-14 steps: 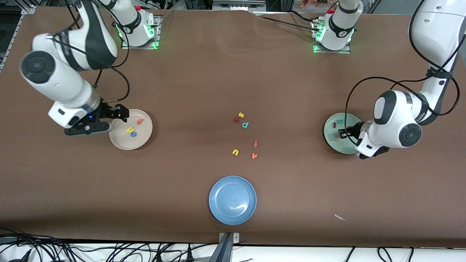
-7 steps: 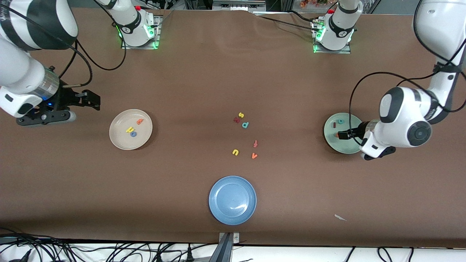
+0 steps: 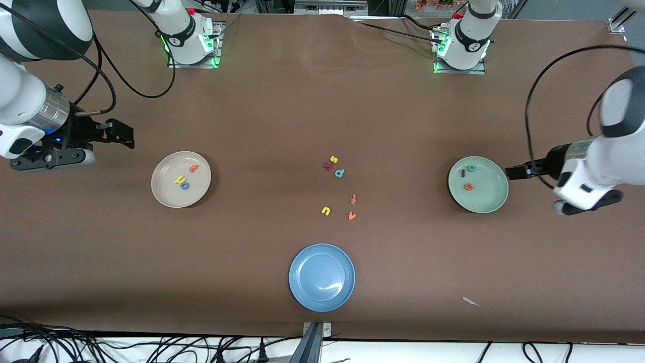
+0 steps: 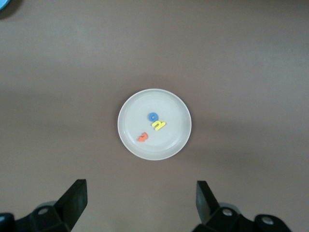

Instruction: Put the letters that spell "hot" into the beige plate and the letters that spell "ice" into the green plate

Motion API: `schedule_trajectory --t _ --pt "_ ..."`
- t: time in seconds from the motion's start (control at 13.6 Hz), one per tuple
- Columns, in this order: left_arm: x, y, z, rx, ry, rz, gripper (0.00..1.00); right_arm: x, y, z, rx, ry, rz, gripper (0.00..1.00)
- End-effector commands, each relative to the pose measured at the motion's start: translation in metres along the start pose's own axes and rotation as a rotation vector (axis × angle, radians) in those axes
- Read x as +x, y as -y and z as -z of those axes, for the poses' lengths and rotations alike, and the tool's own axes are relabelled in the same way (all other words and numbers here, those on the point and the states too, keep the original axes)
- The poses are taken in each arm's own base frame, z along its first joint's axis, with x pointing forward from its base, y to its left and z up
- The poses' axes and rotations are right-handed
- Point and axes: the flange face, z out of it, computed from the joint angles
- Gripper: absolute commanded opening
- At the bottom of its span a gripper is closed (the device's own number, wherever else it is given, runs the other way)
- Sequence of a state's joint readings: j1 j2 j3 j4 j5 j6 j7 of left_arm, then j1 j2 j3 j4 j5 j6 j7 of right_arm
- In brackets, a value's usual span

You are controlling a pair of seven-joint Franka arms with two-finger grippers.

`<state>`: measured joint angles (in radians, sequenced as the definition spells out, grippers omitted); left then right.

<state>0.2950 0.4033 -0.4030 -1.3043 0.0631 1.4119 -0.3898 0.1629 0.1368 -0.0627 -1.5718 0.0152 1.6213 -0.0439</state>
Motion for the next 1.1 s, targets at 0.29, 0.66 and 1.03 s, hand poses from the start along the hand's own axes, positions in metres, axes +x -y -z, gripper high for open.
schedule_trajectory --t 0.29,0.66,1.03 --pt "-0.031 0.009 0.071 0.001 -0.111 -0.197 0.99 -0.005 -0.014 0.028 0.014 0.006 -0.012 1.0" --pt "-0.037 0.007 0.08 -0.003 -0.13 -0.199 1.0 -0.007 -0.045 0.054 0.021 -0.051 -0.075 1.0" --pt "-0.044 0.002 0.093 0.017 -0.162 -0.292 1.0 -0.007 -0.042 0.055 -0.007 -0.05 -0.06 1.0"
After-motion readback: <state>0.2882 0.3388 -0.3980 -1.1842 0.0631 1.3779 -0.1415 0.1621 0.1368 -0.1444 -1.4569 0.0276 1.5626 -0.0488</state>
